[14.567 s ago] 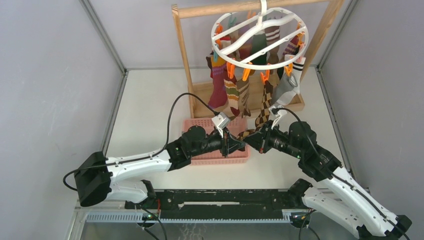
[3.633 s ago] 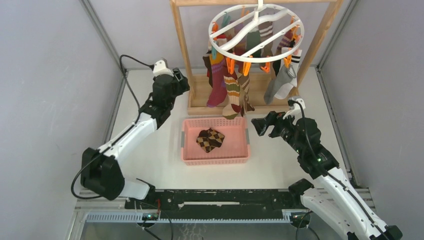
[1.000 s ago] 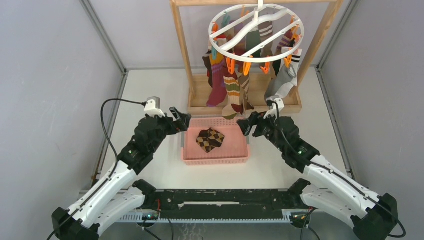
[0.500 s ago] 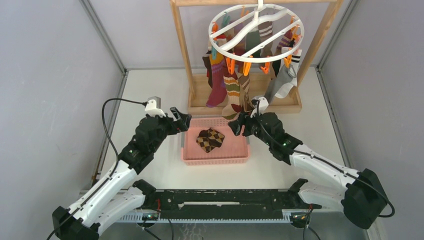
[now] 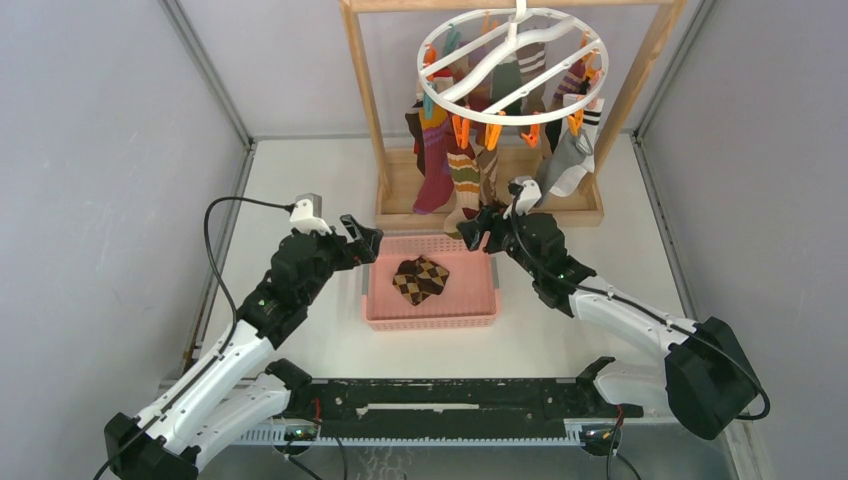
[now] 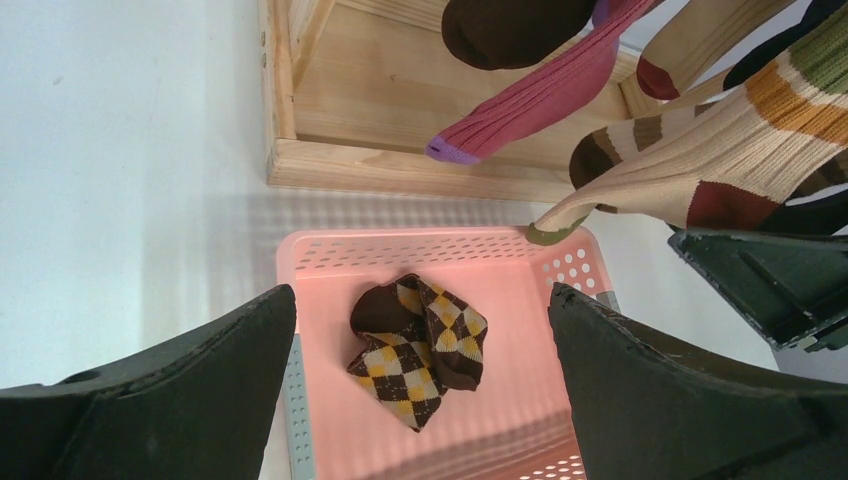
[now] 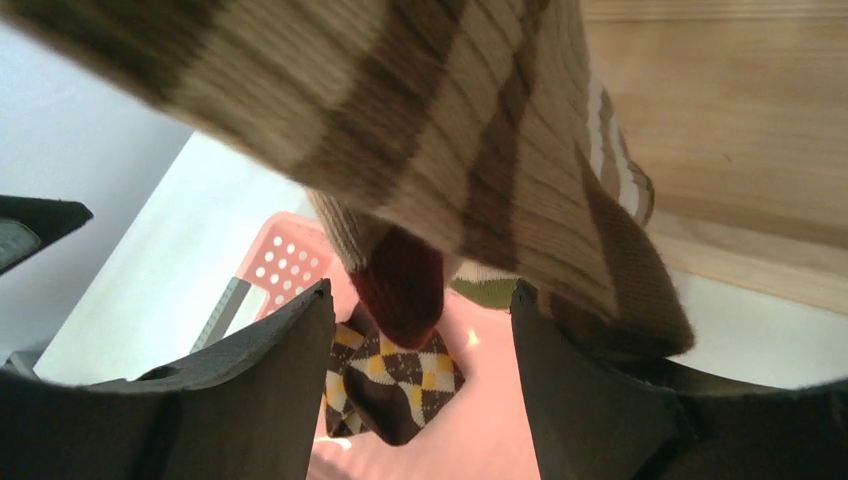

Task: Remove the socks clipped to the hanger
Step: Remove the sock from the hanger.

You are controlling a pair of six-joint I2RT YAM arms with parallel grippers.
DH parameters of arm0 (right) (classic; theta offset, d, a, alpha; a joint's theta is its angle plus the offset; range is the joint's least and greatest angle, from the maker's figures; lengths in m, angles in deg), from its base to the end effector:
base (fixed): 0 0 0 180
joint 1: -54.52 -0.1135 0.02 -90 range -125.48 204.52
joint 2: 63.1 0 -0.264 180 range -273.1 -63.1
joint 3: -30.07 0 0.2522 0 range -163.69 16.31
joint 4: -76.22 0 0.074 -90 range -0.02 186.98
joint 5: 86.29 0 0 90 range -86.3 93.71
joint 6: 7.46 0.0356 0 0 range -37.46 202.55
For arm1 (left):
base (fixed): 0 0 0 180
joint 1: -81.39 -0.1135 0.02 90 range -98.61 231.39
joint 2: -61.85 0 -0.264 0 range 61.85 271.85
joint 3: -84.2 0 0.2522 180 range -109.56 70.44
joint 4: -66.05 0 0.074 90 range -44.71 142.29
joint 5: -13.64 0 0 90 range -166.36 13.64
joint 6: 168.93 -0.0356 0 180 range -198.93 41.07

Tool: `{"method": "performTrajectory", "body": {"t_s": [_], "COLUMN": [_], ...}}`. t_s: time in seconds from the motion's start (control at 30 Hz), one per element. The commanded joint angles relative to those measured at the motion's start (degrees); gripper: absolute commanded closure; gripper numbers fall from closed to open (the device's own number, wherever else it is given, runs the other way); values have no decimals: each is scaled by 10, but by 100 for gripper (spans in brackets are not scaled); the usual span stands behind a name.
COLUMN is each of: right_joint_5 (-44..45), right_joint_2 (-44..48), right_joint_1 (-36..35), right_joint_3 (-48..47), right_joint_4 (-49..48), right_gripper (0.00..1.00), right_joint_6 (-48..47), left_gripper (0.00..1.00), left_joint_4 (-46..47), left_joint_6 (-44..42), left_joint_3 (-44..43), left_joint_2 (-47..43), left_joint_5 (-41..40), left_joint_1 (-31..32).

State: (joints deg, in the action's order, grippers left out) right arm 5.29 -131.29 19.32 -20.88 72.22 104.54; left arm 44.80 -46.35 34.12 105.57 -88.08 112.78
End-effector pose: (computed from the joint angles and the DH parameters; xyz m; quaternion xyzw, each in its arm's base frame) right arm 0.2208 0.1545 0.2588 -0.0816 0.7796 0.2877 0.5502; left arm 0.1617 -0.0902 0.2959 -0.0704 0.7879 -0.2525 0.5572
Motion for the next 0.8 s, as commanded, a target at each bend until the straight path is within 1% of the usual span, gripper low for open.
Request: {"method": "performTrajectory", "body": {"t_s": [0.0,0.2,0.3,0.43,0.6,0.73,0.77], "right_joint_5": [-28,-59,-69,-69,-60,-60,-60], "right_joint_2": [-3,4,8,11,14,19,19], "right_joint_1": [10,8,3,0,-1,-2,-2], "right_joint_3": [-30,-31,-31,-31,-37,-37,-37], "right_joint_4": [-77,-98,-102,-103,-82,-71,-69], "right_gripper": [28,29,32,39,56,63,67], "right_joint_6": [0,-7,-11,-12,-13,-14,-15], "left_gripper": [0,0,0,0,0,0,0], "left_joint_4": [8,4,4,4,0,-3,-3], "left_joint_6": [-3,-2,0,2,-1,-10,-14], "left_joint_3": [2,0,1,3,-2,-22,-32], "left_joint_2": [-9,-13,-15,-18,-25,-31,-30], "left_joint_5": [2,2,3,5,7,16,19], "left_joint_1": [3,3,3,5,9,13,14]}}
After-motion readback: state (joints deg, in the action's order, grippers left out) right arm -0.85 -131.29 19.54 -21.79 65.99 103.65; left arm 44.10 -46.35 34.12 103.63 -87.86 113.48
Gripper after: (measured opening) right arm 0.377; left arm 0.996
